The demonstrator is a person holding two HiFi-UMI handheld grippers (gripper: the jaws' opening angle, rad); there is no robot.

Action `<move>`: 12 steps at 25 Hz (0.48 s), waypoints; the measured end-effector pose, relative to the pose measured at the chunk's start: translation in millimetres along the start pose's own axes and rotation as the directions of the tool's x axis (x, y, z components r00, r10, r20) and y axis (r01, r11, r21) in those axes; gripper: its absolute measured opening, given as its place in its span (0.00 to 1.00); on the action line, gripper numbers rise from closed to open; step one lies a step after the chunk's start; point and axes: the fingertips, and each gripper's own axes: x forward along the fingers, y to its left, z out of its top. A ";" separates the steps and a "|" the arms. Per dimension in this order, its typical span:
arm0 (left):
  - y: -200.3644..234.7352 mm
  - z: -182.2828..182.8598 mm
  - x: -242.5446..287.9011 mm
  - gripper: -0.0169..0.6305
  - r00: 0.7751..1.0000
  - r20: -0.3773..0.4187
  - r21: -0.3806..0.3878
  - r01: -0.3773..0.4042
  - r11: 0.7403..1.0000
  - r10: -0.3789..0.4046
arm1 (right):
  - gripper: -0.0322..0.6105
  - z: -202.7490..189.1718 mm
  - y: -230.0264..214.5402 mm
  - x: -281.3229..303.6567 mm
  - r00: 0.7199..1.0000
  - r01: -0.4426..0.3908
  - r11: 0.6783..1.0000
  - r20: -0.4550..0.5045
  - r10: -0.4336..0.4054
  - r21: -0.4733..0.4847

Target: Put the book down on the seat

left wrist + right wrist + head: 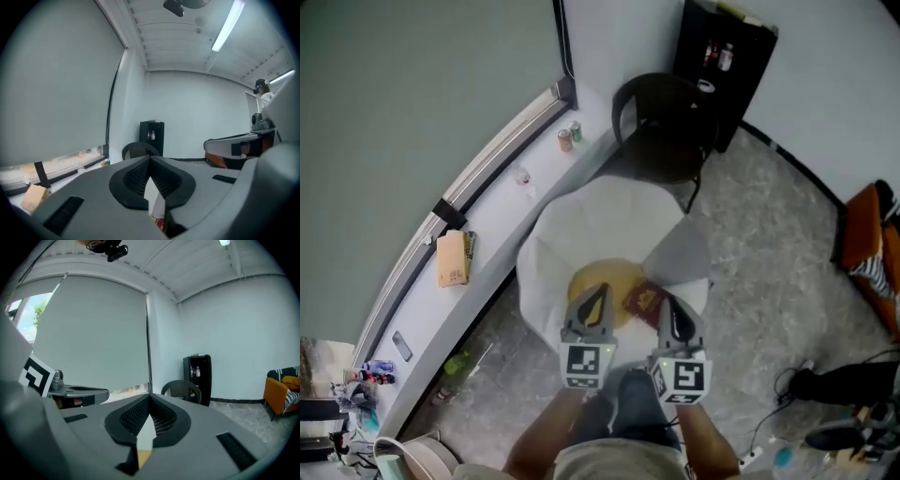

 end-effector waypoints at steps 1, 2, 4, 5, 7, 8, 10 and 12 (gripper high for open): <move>2.8 10.9 -9.7 0.04 1.000 0.011 0.013 0.001 1.000 -0.001 | 0.06 11.7 5.3 -7.6 1.000 0.002 1.000 0.018 -0.002 -0.009; 4.6 20.1 -19.2 0.04 1.000 0.020 0.022 0.001 1.000 -0.001 | 0.06 21.1 9.3 -15.5 0.999 0.007 1.000 0.033 -0.006 -0.017; 4.5 37.2 -34.7 0.04 0.999 0.043 0.033 0.003 0.999 -0.004 | 0.06 36.9 14.0 -28.8 0.998 0.014 1.000 0.056 -0.013 -0.027; 2.4 45.4 -40.8 0.04 0.998 0.056 0.038 0.006 0.999 -0.008 | 0.06 44.3 15.6 -34.5 0.998 0.015 0.999 0.068 -0.013 -0.030; -4.5 60.3 -51.0 0.04 0.997 0.078 0.051 0.013 0.999 -0.017 | 0.06 59.2 18.8 -44.4 0.996 0.013 0.999 0.089 -0.009 -0.041; -7.6 67.2 -54.5 0.04 0.996 0.088 0.059 0.018 0.998 -0.023 | 0.06 67.0 20.8 -47.6 0.995 0.011 0.999 0.100 -0.007 -0.048; -9.6 80.2 -59.1 0.04 0.993 0.112 0.075 0.028 0.997 -0.036 | 0.06 81.6 27.7 -48.7 0.992 0.012 0.998 0.127 -0.004 -0.059; -7.7 89.8 -64.0 0.04 0.990 0.130 0.084 0.037 0.996 -0.048 | 0.06 92.5 37.0 -48.3 0.989 0.015 0.998 0.148 -0.005 -0.066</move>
